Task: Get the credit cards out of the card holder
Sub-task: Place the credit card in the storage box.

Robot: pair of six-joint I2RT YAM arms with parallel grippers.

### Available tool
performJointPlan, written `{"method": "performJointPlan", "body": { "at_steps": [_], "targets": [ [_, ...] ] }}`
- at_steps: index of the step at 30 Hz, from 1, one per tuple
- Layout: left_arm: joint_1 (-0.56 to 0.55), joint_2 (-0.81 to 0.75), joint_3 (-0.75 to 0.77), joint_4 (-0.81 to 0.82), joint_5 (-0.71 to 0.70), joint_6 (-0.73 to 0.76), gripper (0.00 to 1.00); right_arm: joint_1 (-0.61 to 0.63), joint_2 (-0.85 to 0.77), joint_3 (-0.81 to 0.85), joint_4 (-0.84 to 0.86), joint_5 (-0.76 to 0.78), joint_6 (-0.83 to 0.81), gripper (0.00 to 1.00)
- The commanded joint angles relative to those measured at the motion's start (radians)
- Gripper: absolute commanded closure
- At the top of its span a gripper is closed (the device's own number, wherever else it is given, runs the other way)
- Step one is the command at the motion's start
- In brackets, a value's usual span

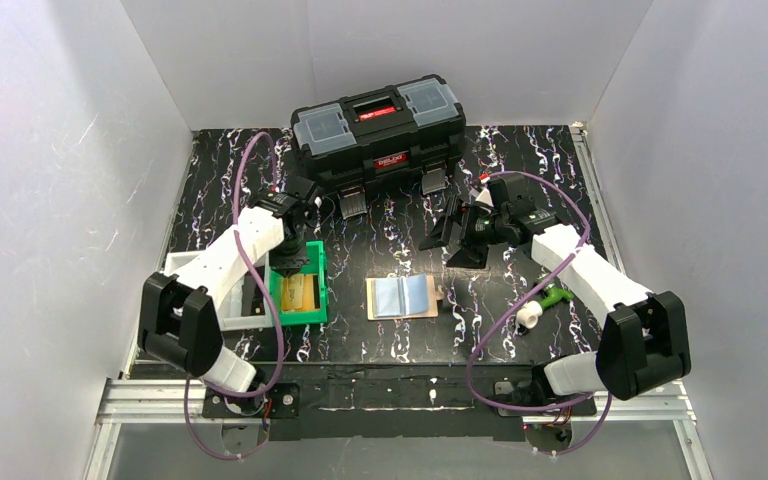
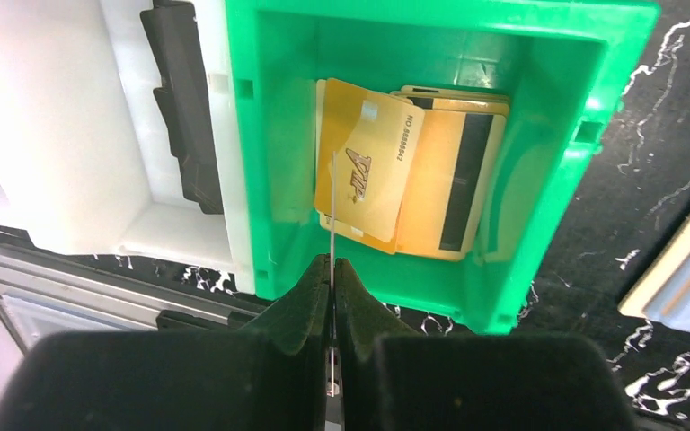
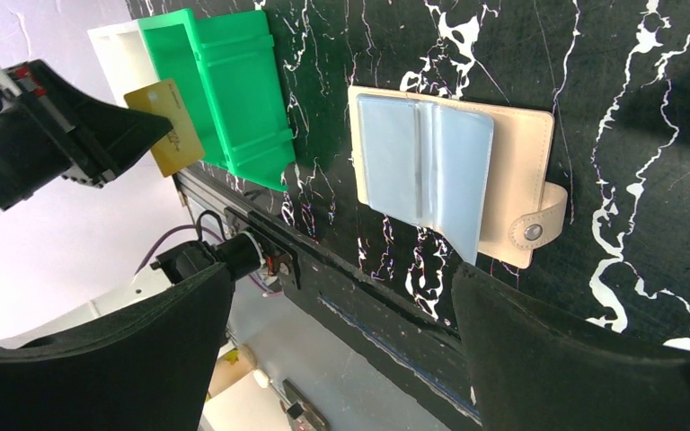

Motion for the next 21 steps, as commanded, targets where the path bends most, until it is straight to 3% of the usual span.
{"method": "performJointPlan", "body": {
  "at_steps": [1,3,11,15,21],
  "targets": [
    [0.000,0.029,-0.016,0.003,-0.067,0.026,1.00,0.001,-0.050,0.005,0.007,0.003,-0.017,0.02],
    [0.001,0.044,-0.023,0.014,-0.064,0.028,0.98,0.001,-0.052,0.002,0.005,0.005,-0.016,0.02],
    [0.000,0.031,-0.021,0.035,-0.046,0.031,0.41,0.001,-0.038,0.027,-0.037,0.023,-0.046,0.02],
    [0.001,0.002,0.013,0.021,-0.030,0.043,0.29,0.003,-0.031,0.028,-0.046,0.032,-0.052,0.02],
    [0.000,-0.064,0.073,0.006,0.047,0.052,0.23,0.024,-0.027,0.034,-0.064,0.088,-0.055,0.02]
  ]
}}
